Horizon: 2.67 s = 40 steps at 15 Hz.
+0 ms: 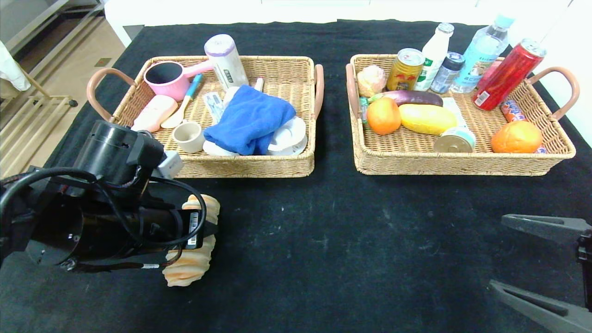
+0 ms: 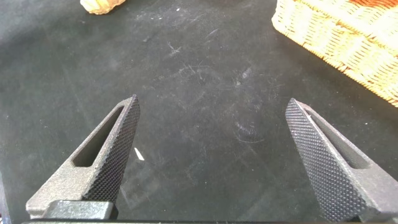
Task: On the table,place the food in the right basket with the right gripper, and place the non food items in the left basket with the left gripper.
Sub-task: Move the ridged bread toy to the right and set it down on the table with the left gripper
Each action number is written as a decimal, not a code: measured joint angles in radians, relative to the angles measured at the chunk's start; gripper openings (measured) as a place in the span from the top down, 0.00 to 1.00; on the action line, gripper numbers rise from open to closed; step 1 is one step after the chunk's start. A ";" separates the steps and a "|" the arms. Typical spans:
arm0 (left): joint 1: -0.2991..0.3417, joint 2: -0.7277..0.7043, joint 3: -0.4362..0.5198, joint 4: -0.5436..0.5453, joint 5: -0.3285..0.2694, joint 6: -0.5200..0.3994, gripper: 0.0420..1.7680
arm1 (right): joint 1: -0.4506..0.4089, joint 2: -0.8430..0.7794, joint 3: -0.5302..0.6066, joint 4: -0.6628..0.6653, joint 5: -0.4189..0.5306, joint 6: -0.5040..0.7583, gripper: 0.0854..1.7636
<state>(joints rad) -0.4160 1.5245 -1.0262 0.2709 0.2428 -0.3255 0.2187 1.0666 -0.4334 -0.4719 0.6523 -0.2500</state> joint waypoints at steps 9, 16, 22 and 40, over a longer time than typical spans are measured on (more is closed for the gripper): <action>0.000 0.013 0.021 -0.014 0.006 0.000 0.87 | 0.002 0.009 0.004 -0.002 0.000 -0.001 0.03; 0.001 0.024 0.025 -0.011 0.004 0.001 0.87 | 0.002 0.010 0.004 -0.002 0.000 -0.001 0.03; -0.003 0.000 0.015 0.000 0.009 0.010 0.87 | 0.003 -0.007 0.002 -0.001 0.001 0.003 0.03; -0.426 0.068 -0.256 -0.025 -0.061 0.010 0.87 | -0.050 -0.053 -0.139 0.136 -0.102 0.016 0.03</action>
<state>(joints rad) -0.8419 1.5928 -1.2826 0.2457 0.1817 -0.3160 0.1683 1.0140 -0.5723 -0.3357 0.5502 -0.2336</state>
